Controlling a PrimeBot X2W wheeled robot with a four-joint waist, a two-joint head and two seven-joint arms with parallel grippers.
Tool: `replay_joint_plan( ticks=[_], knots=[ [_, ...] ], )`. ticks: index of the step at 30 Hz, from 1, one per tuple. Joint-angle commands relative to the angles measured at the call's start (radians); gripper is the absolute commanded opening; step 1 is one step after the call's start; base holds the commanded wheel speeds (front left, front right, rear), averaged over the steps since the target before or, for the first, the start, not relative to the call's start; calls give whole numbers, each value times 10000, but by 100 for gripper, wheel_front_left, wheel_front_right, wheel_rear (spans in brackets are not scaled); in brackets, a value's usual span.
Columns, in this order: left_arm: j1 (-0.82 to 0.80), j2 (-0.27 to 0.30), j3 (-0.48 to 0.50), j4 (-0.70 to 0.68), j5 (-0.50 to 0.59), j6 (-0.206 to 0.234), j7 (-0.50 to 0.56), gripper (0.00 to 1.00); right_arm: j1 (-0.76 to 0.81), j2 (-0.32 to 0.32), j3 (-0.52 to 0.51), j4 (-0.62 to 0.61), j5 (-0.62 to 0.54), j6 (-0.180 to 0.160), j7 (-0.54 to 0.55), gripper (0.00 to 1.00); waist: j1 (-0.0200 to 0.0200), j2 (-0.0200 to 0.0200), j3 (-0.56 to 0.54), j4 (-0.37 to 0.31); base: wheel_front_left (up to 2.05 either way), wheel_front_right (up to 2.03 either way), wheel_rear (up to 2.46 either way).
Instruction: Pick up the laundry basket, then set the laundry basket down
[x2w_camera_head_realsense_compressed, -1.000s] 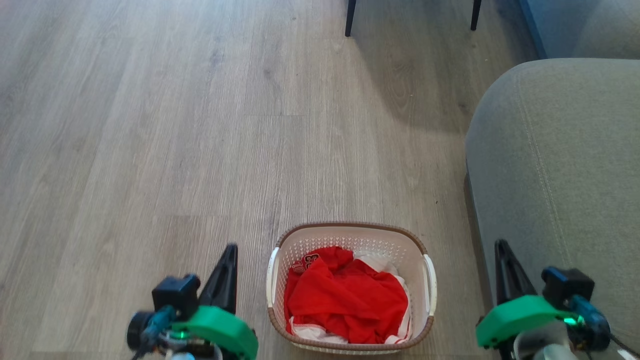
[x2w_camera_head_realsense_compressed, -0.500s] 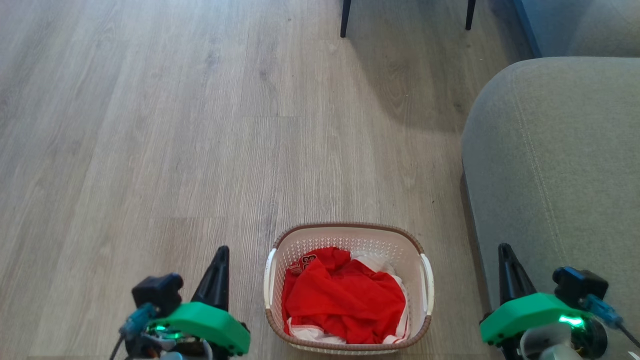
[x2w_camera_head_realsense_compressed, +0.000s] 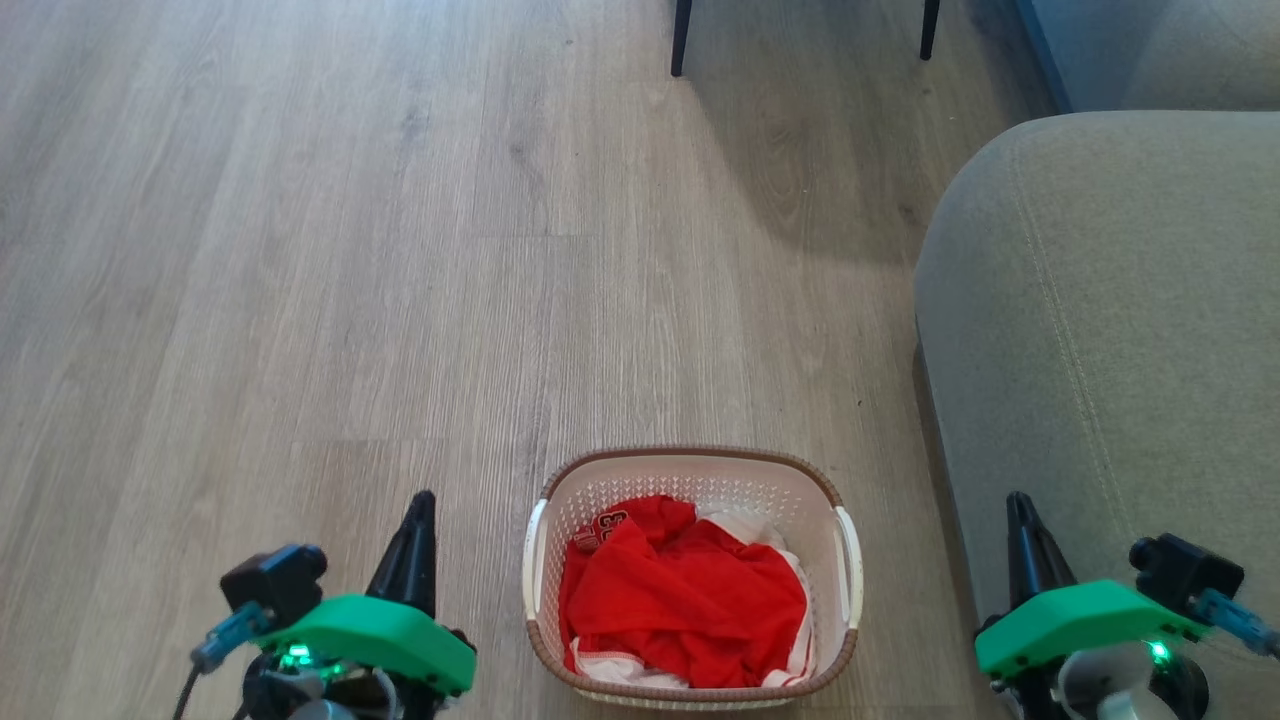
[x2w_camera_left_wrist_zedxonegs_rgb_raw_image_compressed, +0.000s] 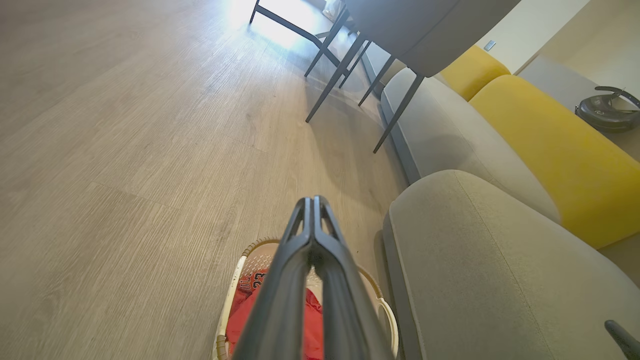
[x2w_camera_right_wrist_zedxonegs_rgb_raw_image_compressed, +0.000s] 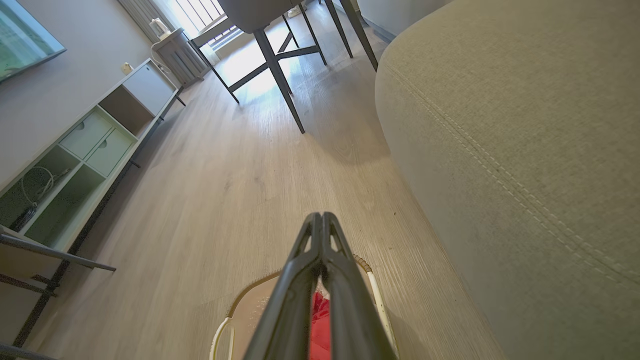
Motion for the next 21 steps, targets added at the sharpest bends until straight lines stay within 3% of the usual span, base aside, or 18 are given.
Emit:
replay_joint_plan(
  ticks=[1,21],
  knots=[
    [-581,112,228,-258,-269,-58,36,0,-511,-160,-51,-258,297,18,57,0,0,0,-1,-11,0,0,0],
    [-699,161,804,-241,-2294,-248,531,0,-670,-210,-279,-215,2356,28,560,0,0,0,-23,-166,0,0,0]
  ],
)
